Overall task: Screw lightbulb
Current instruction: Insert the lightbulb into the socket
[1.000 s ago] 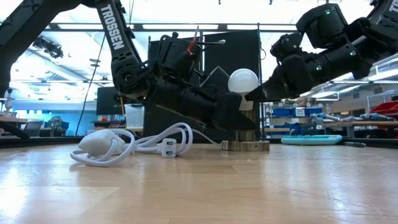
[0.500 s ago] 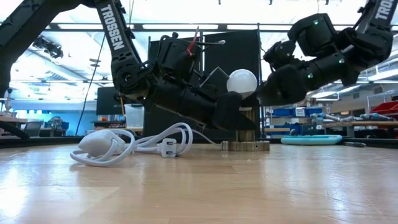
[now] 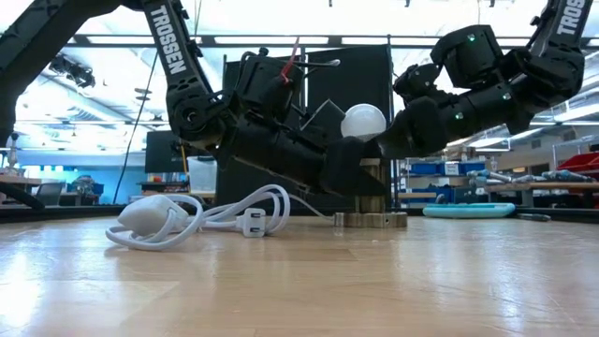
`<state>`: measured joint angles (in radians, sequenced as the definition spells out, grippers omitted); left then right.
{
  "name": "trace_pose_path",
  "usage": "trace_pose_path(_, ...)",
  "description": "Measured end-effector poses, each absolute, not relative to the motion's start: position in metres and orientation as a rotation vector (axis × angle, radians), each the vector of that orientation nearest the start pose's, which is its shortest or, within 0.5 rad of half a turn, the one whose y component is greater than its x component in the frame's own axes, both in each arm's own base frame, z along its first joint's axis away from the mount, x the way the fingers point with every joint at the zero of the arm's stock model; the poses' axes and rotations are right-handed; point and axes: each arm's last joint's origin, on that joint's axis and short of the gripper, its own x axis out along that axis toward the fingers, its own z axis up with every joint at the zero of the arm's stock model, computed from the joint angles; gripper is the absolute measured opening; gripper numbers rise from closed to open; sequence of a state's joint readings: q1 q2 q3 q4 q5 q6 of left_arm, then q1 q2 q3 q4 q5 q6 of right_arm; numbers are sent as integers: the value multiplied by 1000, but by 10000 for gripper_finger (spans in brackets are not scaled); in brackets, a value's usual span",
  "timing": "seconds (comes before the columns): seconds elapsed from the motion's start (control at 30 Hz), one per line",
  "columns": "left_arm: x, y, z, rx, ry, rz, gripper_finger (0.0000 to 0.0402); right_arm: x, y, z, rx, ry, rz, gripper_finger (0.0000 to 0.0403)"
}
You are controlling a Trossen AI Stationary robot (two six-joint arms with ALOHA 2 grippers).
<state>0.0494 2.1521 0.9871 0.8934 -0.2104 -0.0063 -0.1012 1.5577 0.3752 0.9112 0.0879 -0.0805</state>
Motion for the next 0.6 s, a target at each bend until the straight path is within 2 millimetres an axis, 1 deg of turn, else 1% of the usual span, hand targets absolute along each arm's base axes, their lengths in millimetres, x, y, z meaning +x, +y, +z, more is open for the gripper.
trace_pose_path(0.13,409,26,97,16,271,259,193,255,-28,135,-60,300,-167,308)
trace_pose_path(0.4,409,26,97,18,272,258,193,255,-27,137,-58,282,-162,305)
trace_pose_path(0.5,409,26,97,17,272,258,193,255,-27,137,-58,277,-158,285)
trace_pose_path(0.6,408,26,97,17,273,258,193,255,-27,137,-55,276,-138,249)
